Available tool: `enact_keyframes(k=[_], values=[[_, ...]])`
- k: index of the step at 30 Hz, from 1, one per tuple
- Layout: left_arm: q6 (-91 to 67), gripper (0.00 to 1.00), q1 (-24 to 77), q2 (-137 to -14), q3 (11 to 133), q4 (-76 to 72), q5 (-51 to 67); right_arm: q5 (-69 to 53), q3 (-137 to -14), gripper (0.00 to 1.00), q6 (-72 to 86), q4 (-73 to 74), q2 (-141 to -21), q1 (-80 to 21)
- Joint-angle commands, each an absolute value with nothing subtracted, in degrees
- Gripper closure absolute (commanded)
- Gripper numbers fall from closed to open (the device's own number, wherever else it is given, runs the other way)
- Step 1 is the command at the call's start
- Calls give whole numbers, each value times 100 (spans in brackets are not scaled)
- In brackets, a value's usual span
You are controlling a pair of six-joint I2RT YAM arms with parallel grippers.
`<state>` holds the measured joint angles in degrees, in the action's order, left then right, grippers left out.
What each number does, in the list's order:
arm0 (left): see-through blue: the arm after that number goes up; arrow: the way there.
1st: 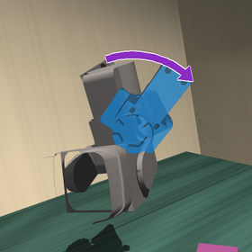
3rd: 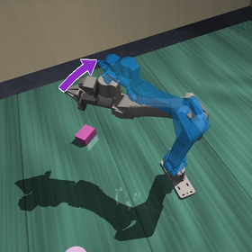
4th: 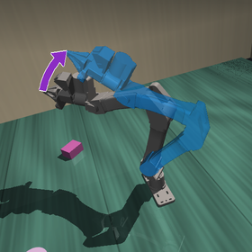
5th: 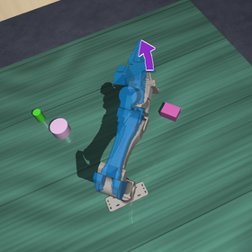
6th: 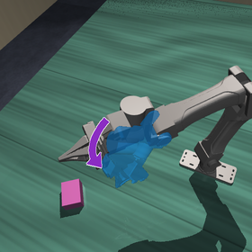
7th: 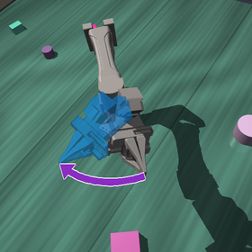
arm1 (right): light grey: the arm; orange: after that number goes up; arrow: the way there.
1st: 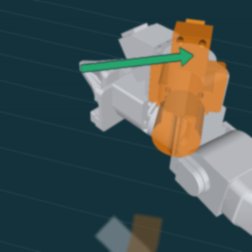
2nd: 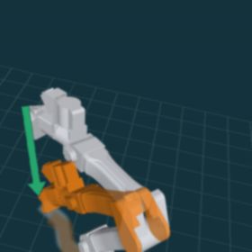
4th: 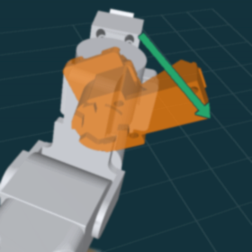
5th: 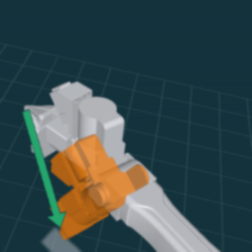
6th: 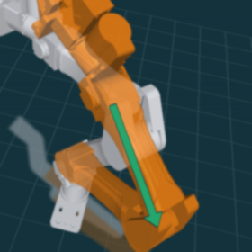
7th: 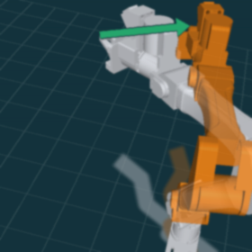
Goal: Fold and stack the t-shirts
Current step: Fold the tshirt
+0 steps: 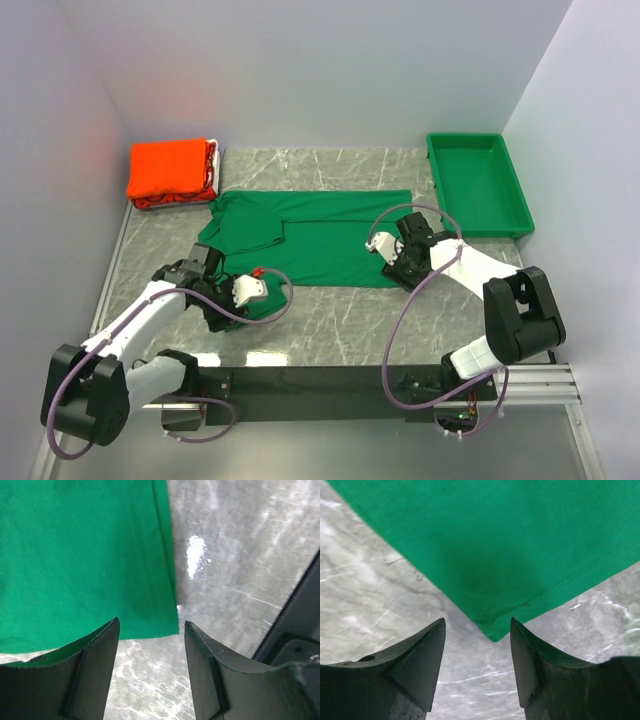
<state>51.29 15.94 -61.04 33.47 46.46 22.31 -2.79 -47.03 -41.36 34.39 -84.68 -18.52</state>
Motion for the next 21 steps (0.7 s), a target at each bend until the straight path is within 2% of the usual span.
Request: enact_keyframes(k=[1, 13, 16, 17, 20, 21], values=[[5019, 40, 1740, -6248, 3357, 4263, 2021, -53, -4545, 40, -4298, 3032, -8534, -1890], [4887, 40, 2180, -6793, 3015, 3674, 1424, 176, -4359, 46, -4482, 2953, -8604, -1881], [4913, 48, 2215, -6847, 2971, 3673, 1380, 263, -4359, 50, -4500, 2944, -8683, -1881], [4939, 57, 2215, -6847, 3006, 3717, 1380, 281, -4368, 50, -4465, 2944, -8684, -1890], [4966, 69, 2215, -6768, 3041, 3858, 1432, 351, -4447, 43, -4369, 3058, -8587, -1872], [4966, 70, 2215, -6741, 3041, 3902, 1459, 343, -4447, 42, -4386, 3076, -8526, -1855]])
